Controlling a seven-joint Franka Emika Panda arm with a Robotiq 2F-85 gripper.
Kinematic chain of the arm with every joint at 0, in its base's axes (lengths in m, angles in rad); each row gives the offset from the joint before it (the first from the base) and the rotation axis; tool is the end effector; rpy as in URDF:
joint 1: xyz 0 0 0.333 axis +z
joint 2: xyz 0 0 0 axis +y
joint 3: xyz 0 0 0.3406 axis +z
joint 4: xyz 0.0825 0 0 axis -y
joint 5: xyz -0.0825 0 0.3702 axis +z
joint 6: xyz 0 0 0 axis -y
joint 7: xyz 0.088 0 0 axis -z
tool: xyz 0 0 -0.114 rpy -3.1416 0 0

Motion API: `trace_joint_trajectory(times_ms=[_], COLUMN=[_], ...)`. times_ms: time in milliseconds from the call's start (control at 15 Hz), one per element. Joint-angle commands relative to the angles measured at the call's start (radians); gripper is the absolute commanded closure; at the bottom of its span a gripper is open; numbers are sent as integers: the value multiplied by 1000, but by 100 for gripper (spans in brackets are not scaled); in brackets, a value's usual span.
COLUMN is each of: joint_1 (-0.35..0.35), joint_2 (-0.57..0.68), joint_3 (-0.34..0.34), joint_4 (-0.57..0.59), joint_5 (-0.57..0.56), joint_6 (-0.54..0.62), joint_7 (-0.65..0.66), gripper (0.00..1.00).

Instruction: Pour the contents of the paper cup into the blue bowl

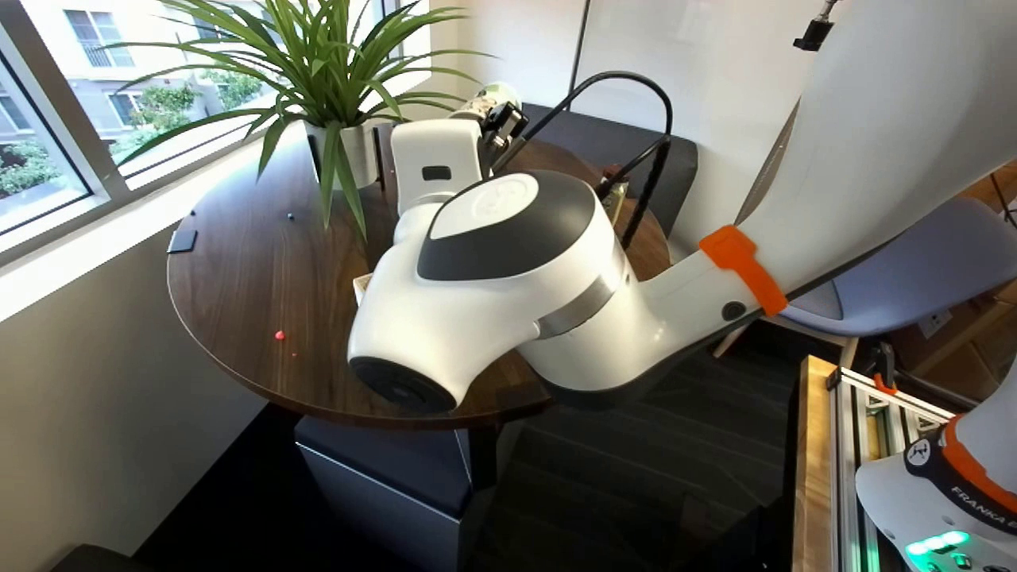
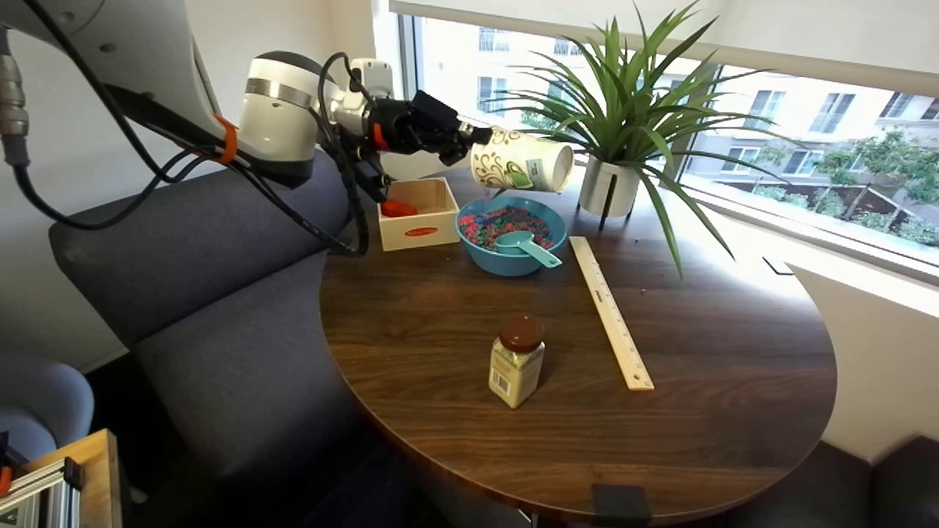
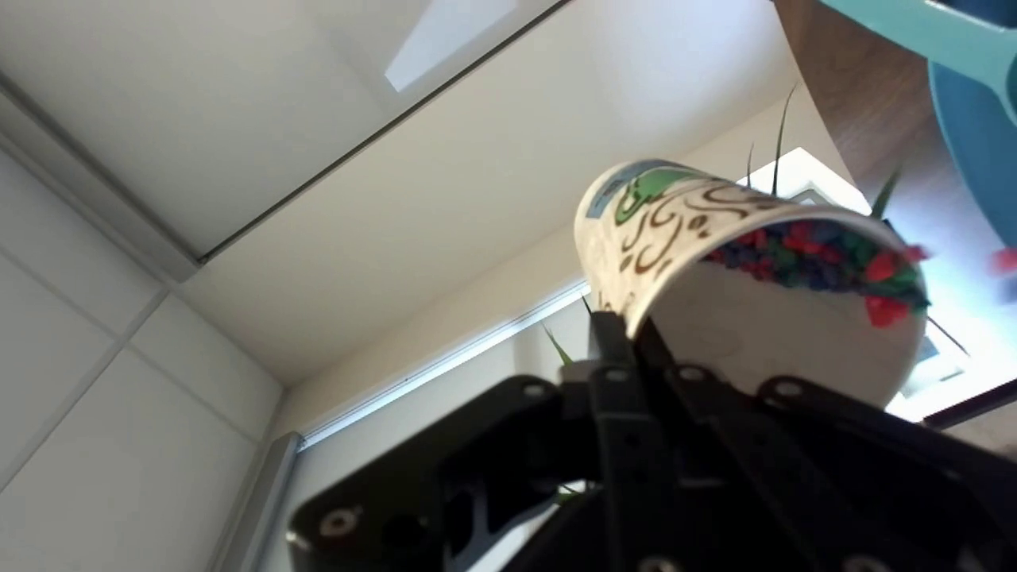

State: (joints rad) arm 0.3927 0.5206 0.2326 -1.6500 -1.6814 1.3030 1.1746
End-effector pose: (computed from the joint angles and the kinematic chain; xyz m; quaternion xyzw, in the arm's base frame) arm 0.6147 0.2434 0.4195 0.6595 -0.0561 0.3707 0.6516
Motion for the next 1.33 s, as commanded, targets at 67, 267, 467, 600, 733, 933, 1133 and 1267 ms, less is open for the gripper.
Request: trace_joint_trajectory(times_ms=[67, 267, 467, 600, 733, 933, 1133, 1267], joint_1=[-12, -11, -11, -11, -2, 8, 26, 31], joint_2=[84, 120, 97, 107, 95, 92, 101, 100], joint_3=[-7, -22, -26, -30, -41, -54, -71, -77], joint_4=[144, 202, 174, 186, 163, 147, 147, 143], joint_5=[13, -7, 4, 4, -18, -41, -96, -135], joint_6=[-1, 3, 2, 3, -15, -32, -75, -104], joint_7=[-37, -25, -18, -18, -15, -15, -27, -44], gripper=[99, 99, 96, 99, 99, 99, 99, 99])
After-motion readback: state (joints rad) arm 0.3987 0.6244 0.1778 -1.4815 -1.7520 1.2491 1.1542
